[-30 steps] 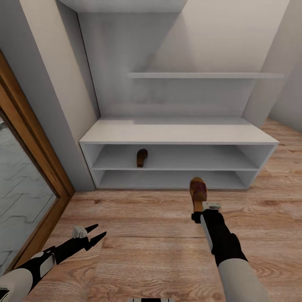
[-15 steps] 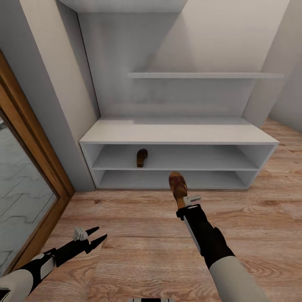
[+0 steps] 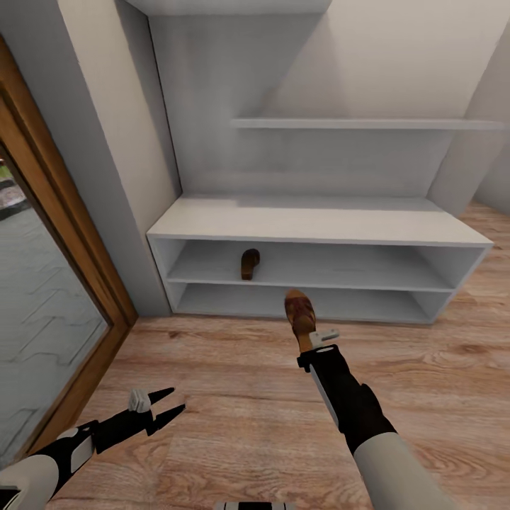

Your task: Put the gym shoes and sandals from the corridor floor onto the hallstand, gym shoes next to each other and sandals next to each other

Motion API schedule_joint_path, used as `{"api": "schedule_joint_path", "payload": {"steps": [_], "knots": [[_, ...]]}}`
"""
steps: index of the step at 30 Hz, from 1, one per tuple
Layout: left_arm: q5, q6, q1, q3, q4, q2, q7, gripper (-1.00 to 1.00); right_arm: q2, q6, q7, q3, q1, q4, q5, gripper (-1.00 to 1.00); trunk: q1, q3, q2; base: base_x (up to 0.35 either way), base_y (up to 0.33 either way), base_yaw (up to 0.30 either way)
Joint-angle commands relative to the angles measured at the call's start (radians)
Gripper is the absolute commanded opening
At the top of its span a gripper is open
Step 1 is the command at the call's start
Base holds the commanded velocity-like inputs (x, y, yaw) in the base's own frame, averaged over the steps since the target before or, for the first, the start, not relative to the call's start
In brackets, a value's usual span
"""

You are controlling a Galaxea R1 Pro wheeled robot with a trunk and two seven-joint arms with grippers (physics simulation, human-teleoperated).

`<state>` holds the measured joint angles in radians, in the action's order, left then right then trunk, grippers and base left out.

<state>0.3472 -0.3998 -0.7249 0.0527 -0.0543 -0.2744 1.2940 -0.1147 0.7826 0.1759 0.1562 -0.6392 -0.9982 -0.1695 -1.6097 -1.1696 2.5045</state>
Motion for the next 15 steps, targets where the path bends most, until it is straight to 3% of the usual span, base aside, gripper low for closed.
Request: {"api": "schedule_joint_path", "payload": {"steps": [1, 8, 15], "knots": [[0.006, -0.005, -0.001, 0.006, 0.001, 0.0, 0.002, 1.0, 0.0, 0.006, 0.005, 0.002, 0.0, -0.001, -0.001, -1.0, 0.0, -0.002, 0.0, 0.0, 0.0, 0.186], [0.006, -0.005, -0.001, 0.006, 0.001, 0.0, 0.002, 1.0, 0.0, 0.006, 0.005, 0.002, 0.0, 0.0, -0.001, -1.0, 0.0, -0.01, 0.0, 0.09, 0.0, 0.175], [0.006, -0.005, -0.001, 0.006, 0.001, 0.0, 0.002, 1.0, 0.001, 0.001, 0.005, -0.001, 0.0, -0.001, -0.002, -1.0, 0.0, -0.011, 0.0, 0.18, 0.0, 0.025]]}}
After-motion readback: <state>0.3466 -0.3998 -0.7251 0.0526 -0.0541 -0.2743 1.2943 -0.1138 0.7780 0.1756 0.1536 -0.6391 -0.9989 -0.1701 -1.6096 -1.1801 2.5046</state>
